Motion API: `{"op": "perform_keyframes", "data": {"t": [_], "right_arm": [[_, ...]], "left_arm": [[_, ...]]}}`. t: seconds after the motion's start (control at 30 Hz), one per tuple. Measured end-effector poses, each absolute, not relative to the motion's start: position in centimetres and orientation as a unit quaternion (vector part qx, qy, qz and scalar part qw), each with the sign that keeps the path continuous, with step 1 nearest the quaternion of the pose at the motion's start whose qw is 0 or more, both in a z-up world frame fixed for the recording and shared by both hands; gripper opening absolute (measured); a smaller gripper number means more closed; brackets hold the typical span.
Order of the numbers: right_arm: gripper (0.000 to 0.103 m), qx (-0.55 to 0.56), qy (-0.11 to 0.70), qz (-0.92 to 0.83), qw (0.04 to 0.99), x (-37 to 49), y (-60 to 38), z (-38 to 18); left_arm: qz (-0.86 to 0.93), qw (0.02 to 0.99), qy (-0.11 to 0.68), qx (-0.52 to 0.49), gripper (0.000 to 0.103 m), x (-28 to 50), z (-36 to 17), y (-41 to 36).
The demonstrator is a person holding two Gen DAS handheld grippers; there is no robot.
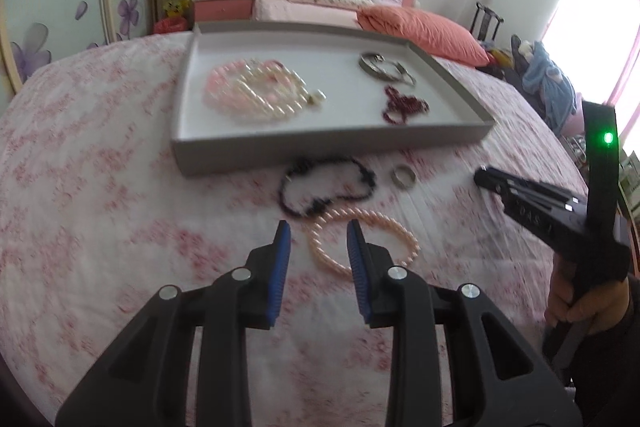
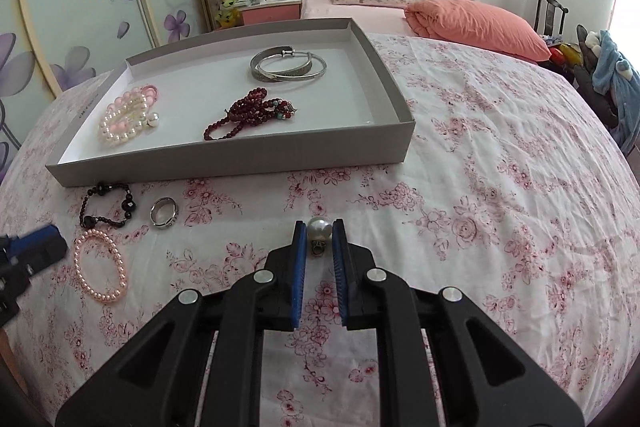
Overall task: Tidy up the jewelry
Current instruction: 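Grasp the pearl earring with the right tool while the left tool grasps the peach pearl bracelet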
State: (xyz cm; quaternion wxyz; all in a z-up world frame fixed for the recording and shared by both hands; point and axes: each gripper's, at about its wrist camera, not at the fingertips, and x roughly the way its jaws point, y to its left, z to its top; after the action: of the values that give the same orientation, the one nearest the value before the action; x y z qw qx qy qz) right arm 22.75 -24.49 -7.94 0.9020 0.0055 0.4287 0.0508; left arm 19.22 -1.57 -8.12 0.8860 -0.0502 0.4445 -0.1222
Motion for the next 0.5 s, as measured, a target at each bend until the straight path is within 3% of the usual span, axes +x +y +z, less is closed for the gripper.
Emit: {"op": "perform_keyframes", "data": {"t": [0.27,0.4,0.5], "right_arm": [[0.014,0.006,0.429,0.054,0.902,22.8,-24.6,-7.9],[0.014,0.006,0.429,0.056,0.902,22.8,-24.5,-7.9],[0.014,0.006,0.429,0.057,0.901,22.6,-24.5,-7.9]], "left_arm": [[-0.101,0.882,0.46,-0.018,0.029,19.6,-9.2,-3.3],[-0.078,0.884,0.46,0.01,0.013,19.8,-9.3,-3.7],[-0.07,0.884,0.462,0.016,0.008,19.9,-9.2,-3.4]]}}
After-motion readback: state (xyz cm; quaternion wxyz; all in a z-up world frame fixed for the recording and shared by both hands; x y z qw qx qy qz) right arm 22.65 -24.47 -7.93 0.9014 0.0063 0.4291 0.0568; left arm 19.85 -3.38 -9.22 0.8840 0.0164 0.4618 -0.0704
